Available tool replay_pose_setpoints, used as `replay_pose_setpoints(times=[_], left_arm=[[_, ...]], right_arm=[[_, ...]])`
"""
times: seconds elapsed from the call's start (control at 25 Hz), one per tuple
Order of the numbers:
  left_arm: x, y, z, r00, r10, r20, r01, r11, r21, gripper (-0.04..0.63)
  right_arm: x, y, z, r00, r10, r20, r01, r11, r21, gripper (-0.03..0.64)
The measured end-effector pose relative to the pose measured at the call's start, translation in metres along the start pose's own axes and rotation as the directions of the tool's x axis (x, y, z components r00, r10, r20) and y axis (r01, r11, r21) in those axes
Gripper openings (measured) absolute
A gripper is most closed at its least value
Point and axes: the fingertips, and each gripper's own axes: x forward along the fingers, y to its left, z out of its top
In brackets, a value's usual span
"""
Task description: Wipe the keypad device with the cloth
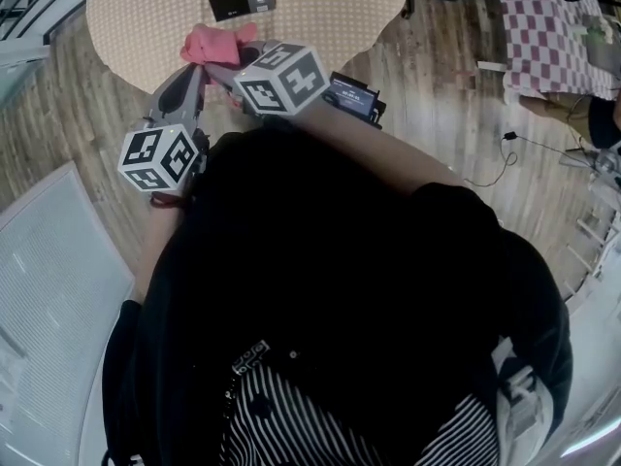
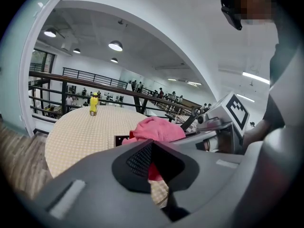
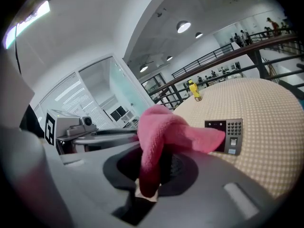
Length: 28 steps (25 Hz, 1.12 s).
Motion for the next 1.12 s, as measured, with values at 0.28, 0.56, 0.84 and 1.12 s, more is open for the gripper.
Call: replay_pose_setpoints(times=[0.28,0.56,0.84,1.12], left_arm=[[0.017,0.005,0.006,1.000,-0.008,-0.015,0.008,1.000,-0.003,0.005],[0.021,0.016,0.006,1.000,-0.027,-0.015,0.027,1.000,-0.011,0.005],[0.049,0.018,0.037,0.994,-0.106,-0.010,0.106,0.994,0.040,0.005],[0.073,0.032,0.050,0.985,-0.162,-0.052,0.165,0.984,0.062,0.005]], right_arm=[[0.004,-0.015,0.009,1.000,0.012,0.003,-0.012,1.000,0.018,0.061],[0.013,-0.019,0.012,1.000,0.007,0.003,-0.007,1.000,0.019,0.061],[0.008,-0.043,0.045,0.997,-0.055,0.054,0.053,0.998,0.039,0.061],[0.016,-0.064,0.063,0.991,-0.105,0.079,0.099,0.992,0.082,0.061]])
